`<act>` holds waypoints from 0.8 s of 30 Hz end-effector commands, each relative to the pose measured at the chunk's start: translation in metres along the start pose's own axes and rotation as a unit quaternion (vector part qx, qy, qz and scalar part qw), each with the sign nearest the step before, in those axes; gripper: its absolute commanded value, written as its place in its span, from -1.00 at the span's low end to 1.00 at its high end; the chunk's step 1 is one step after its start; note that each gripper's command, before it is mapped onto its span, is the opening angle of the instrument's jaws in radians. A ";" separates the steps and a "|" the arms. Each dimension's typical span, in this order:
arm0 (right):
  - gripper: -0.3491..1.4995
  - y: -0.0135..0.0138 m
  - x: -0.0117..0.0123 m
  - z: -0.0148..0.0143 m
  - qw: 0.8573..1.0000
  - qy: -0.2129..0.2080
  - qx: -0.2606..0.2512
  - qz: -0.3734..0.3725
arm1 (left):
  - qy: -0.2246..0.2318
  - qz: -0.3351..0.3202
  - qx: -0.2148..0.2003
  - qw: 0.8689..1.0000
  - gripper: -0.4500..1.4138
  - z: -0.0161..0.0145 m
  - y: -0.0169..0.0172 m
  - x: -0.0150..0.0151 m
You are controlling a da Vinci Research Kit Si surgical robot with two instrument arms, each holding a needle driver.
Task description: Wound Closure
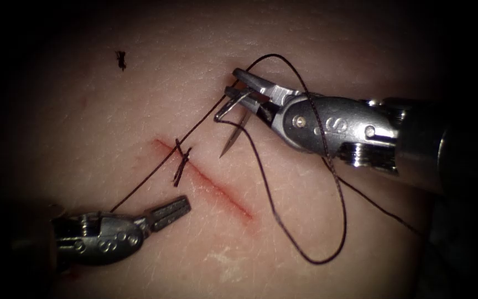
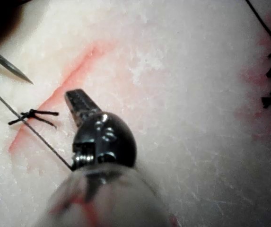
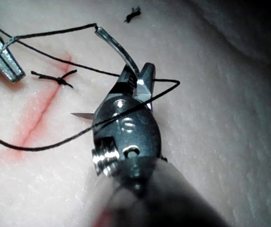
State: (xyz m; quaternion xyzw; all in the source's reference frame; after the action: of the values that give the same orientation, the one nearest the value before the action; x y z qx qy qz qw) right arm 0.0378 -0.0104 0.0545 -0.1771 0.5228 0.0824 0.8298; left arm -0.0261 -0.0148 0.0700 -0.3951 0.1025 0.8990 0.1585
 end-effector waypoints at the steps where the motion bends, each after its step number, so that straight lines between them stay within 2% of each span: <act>1: -1.00 -0.0008 -0.0001 0.0008 1.000 0.000 0.002 -0.007 | -0.004 -0.001 0.000 1.000 -0.98 0.0006 0.0008 -0.0005; 15: -1.00 -0.0029 -0.0012 0.0011 0.998 -0.027 0.009 -0.056 | -0.022 -0.007 0.004 1.000 -0.93 0.0011 0.0006 -0.0008; 24: -1.00 -0.0063 -0.0013 0.0024 0.995 -0.033 0.012 -0.092 | -0.027 -0.011 0.005 1.000 -0.93 0.0010 0.0005 -0.0012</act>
State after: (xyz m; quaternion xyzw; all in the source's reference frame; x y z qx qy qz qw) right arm 0.0404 -0.0148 0.0574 -0.2167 0.4755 0.0016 0.8526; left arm -0.0257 -0.0145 0.0708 -0.3693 0.0988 0.9073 0.1748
